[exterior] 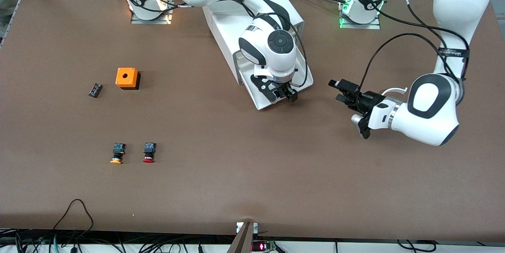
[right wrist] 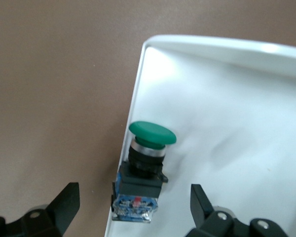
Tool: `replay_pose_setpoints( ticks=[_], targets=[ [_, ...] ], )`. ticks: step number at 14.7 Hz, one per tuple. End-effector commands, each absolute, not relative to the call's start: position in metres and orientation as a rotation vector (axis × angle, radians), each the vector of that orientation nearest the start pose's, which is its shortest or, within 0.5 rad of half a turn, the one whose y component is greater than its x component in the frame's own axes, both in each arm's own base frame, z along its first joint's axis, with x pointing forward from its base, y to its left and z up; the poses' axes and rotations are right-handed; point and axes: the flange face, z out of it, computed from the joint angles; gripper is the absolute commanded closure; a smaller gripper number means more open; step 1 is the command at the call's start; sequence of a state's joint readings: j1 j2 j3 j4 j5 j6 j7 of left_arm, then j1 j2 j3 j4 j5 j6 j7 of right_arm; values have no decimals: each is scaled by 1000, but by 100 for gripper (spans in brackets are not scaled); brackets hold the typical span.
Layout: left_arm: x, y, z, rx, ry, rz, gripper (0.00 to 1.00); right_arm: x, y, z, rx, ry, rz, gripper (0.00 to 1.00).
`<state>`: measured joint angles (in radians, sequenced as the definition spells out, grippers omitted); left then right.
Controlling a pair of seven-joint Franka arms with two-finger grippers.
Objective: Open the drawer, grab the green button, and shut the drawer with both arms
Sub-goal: 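Lift the green button with the right gripper while the left gripper returns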
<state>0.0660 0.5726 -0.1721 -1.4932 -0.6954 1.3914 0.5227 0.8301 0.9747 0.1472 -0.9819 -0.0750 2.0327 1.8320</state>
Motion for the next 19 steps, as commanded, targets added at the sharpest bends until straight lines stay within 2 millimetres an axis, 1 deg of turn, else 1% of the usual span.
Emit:
replay_pose_setpoints(
  ticks=[1,2,3,4,5,6,7,8,10,11,12,13,14,15,16,17,19],
  targets=[
    [628,-116,372,2164,-516,-607,0,476,629,281,-2742,1348,38,1],
    [628,-116,379,2173,-495,-629,0,475,628,275,-2754,1343,39,2],
    [628,-116,389,2181,-487,-633,0,470,627,266,-2776,1333,39,12],
    [628,-115,397,2192,-479,-635,0,467,630,266,-2787,1311,37,25],
    [627,-114,407,2225,-480,-633,0,467,630,267,-2798,1284,33,48],
    [625,-114,416,2291,-489,-641,0,467,630,271,-2796,1272,34,78],
    [621,-118,425,2351,-486,-658,0,468,631,276,-2791,1275,37,100],
    [619,-119,435,2400,-468,-657,0,469,631,282,-2785,1275,38,100],
    [615,-128,446,2433,-455,-659,0,471,632,301,-2762,1266,27,100],
    [617,-127,459,2483,-446,-641,0,472,632,308,-2760,1264,25,100],
    [621,-125,475,2548,-432,-613,0,475,631,314,-2758,1269,26,100],
    [621,-133,486,2599,-423,-608,0,482,627,323,-2757,1260,20,100],
    [620,-138,493,2649,-391,-609,0,489,623,326,-2764,1236,11,100],
    [617,-146,497,2697,-369,-615,0,499,615,326,-2778,1197,5,100],
    [615,-153,498,2723,-358,-621,0,509,608,326,-2790,1152,-9,100],
    [612,-165,498,2747,-351,-626,0,522,596,326,-2810,1104,-18,100],
    [613,-172,496,2862,-280,-598,0,553,567,326,-2857,994,-24,100]
  ],
)
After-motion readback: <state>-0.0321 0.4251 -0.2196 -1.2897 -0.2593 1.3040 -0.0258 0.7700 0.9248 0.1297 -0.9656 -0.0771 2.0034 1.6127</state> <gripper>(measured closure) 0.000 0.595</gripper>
